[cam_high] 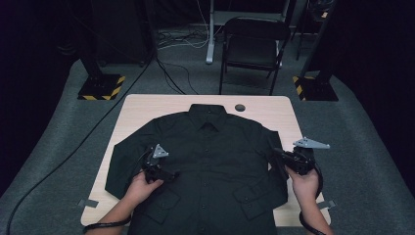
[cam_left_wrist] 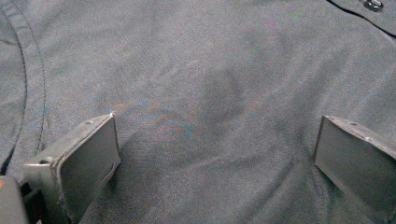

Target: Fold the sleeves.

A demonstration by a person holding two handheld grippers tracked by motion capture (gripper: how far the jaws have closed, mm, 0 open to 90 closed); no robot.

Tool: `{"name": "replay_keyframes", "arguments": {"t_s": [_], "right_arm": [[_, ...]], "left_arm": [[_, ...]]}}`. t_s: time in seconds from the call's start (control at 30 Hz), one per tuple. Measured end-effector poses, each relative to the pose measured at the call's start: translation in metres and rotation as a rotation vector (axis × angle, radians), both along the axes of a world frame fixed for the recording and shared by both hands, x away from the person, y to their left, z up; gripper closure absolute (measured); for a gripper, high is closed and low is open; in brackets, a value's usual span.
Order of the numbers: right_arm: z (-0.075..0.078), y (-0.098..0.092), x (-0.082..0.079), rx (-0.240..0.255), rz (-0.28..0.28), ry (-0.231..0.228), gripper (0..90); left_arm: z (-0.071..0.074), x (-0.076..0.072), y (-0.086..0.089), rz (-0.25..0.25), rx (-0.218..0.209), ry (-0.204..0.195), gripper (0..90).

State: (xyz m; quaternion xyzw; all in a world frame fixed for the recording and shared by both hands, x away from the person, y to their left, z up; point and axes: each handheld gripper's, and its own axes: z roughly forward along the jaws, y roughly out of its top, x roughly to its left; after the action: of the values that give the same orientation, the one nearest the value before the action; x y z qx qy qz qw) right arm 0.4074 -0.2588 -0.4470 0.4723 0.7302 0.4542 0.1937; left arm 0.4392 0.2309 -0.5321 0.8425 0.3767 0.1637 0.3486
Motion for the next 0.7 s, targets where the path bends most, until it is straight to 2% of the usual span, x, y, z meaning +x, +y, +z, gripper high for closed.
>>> {"name": "replay_keyframes", "arguments": {"t_s": [0.7], "right_arm": [[0.007, 0.036, 0.005, 0.012, 0.081, -0.014, 90.0]], "left_arm": [[0.0, 0.0, 0.0, 0.0, 0.001, 0.0, 0.0]]}}
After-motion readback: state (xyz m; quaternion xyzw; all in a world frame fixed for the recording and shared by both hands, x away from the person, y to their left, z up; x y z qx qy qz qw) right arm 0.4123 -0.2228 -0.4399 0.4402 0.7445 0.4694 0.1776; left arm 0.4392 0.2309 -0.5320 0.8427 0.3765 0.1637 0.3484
